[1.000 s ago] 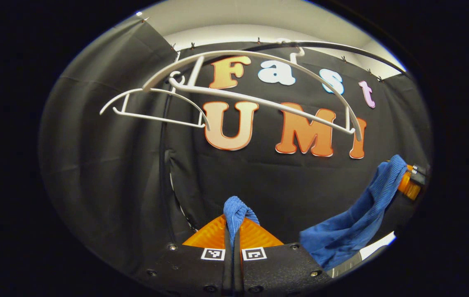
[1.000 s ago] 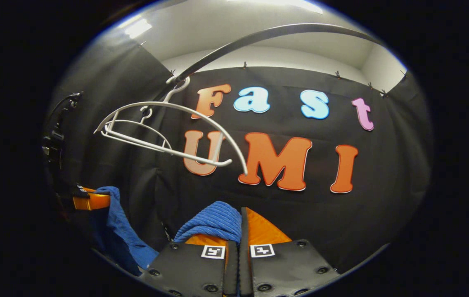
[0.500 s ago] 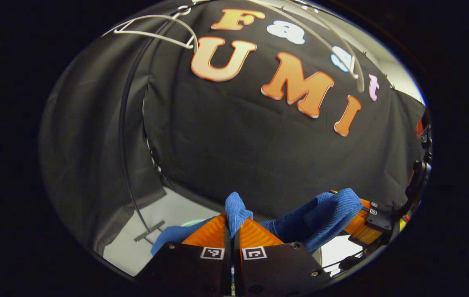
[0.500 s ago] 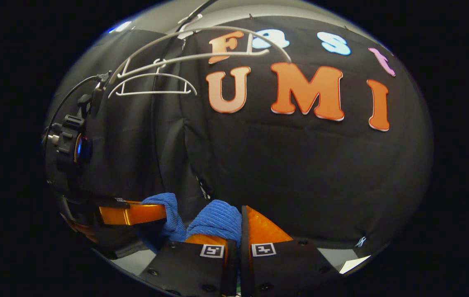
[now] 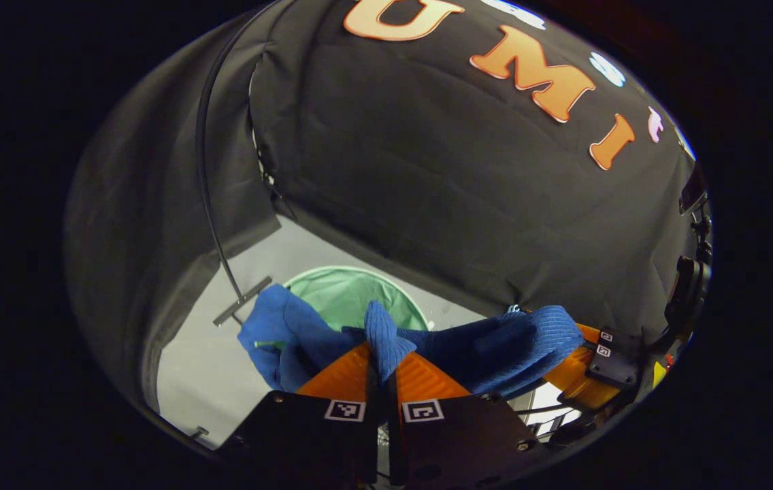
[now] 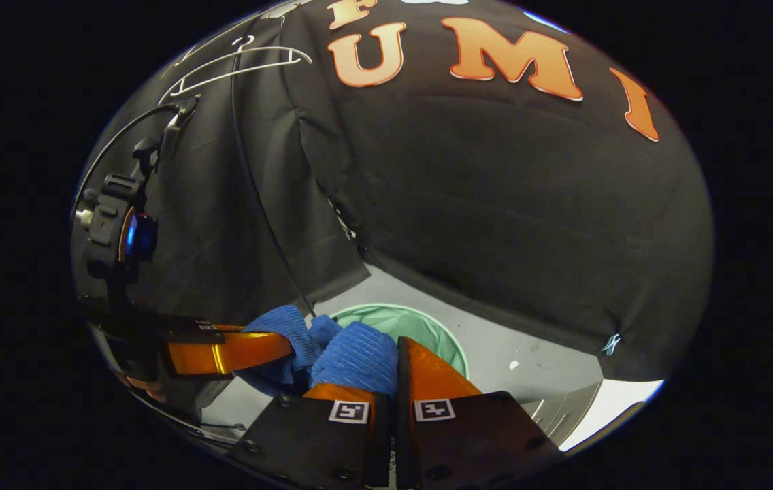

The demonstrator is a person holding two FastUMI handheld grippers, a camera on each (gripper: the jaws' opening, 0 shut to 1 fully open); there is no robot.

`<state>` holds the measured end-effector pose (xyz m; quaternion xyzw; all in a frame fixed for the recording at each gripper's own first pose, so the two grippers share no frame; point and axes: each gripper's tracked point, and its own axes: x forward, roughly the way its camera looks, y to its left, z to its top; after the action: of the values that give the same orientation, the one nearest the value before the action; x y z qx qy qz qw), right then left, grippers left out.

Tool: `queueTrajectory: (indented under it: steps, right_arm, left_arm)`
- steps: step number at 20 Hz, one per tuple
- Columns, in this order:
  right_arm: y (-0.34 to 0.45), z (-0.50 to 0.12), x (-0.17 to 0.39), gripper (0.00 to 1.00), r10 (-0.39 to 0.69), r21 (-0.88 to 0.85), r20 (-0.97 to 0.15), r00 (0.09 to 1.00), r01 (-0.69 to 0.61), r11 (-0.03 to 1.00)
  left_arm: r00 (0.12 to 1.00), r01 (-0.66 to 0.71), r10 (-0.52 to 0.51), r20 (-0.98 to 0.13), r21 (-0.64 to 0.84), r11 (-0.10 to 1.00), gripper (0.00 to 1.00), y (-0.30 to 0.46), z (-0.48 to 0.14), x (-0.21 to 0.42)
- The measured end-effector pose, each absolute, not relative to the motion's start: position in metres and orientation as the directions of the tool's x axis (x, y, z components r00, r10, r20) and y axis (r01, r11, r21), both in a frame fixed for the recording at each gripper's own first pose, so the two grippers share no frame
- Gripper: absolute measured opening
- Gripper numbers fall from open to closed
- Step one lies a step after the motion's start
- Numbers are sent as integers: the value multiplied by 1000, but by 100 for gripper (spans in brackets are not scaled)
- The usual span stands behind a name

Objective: Grasp the clothes on the hanger with both hands and then place them into the laundry hamper below.

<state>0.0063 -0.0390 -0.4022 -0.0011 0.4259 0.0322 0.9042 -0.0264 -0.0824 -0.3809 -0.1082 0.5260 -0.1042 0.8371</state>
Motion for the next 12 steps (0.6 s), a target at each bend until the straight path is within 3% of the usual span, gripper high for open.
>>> queueTrajectory:
  steps: [2, 4, 7, 8, 9, 10, 12]
  right_arm:
    - [-36, -407, 4, 11, 55, 26, -790, 611, -55, 998]
    - [-32, -415, 6, 11, 47, 19, -807, 588, -53, 998]
    - [-28, -428, -1, 11, 47, 26, -849, 526, -47, 999]
    - [-24, -432, -6, 12, 67, 48, -864, 499, -51, 998]
    - [-18, -435, -9, 28, 84, 68, -874, 480, -50, 996]
    - [-15, -439, -12, 24, 88, 74, -880, 467, -48, 996]
    - [-10, -439, -18, 62, 104, 92, -883, 458, -49, 995]
  left_arm:
    - [397, 52, -285, -872, -289, 956, 8, -77, -391, -38]
    - [384, 38, -273, -882, -280, 959, 16, -73, -395, -44]
    - [376, 7, -246, -894, -262, 965, 52, -64, -399, -49]
    - [367, -7, -241, -898, -262, 965, 48, -63, -400, -52]
    - [357, -23, -232, -905, -257, 966, 52, -60, -401, -54]
    - [351, -37, -219, -910, -247, 968, 63, -56, -405, -55]
    - [335, -69, -184, -924, -218, 973, 74, -42, -411, -63]
